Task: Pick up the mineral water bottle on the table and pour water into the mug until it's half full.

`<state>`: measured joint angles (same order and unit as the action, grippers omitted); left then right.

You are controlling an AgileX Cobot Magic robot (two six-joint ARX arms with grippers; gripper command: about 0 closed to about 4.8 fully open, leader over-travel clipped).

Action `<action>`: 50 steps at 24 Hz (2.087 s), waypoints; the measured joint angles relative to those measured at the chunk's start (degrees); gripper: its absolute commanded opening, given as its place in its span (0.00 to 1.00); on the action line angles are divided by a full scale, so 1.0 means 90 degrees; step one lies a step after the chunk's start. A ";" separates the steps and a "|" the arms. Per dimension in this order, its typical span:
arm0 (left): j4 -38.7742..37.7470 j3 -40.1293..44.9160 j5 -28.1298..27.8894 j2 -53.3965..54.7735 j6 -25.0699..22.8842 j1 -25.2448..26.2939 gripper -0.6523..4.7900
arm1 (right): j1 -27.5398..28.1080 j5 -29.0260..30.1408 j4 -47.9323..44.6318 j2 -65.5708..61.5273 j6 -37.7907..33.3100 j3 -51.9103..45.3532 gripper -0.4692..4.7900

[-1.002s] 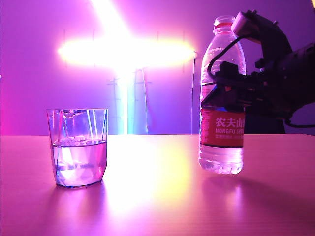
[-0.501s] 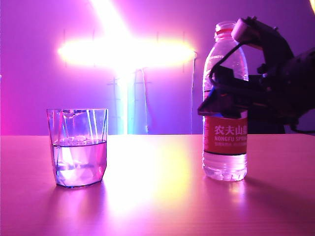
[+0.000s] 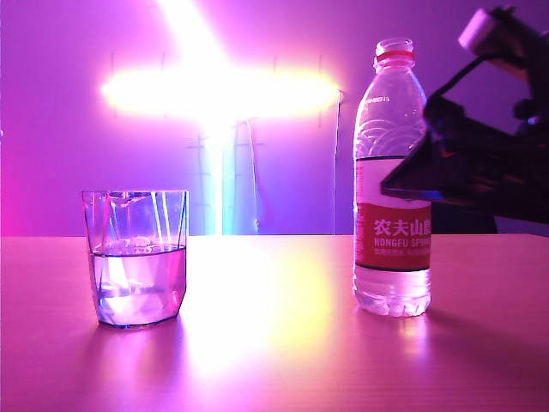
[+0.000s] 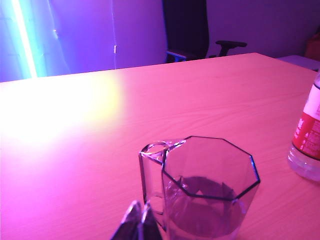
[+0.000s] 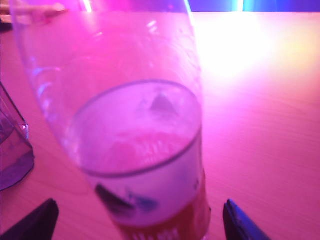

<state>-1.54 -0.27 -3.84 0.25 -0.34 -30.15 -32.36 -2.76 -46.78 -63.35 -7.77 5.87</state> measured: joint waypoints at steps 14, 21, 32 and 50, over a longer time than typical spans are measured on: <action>-0.0002 0.0000 0.0539 0.0000 0.0000 0.3235 0.12 | -0.0053 0.0177 0.1970 0.2606 -0.0945 -0.0374 1.00; -0.0002 0.0000 0.0537 0.0000 0.0000 0.3378 0.12 | -0.0053 0.0554 0.3262 0.4221 -0.1280 -0.0374 0.30; -0.0002 0.0000 0.0539 0.0000 0.0000 0.3381 0.12 | -0.0051 0.0818 0.4806 0.6829 -0.1309 -0.0374 0.08; -0.0002 0.0000 0.0544 0.0000 0.0000 0.3385 0.12 | 0.0437 -0.0136 0.4809 0.7033 -0.0007 -0.0376 0.08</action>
<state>-1.56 -0.27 1.06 0.25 -0.34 0.32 -28.42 -3.99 -3.51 -0.05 -7.84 2.48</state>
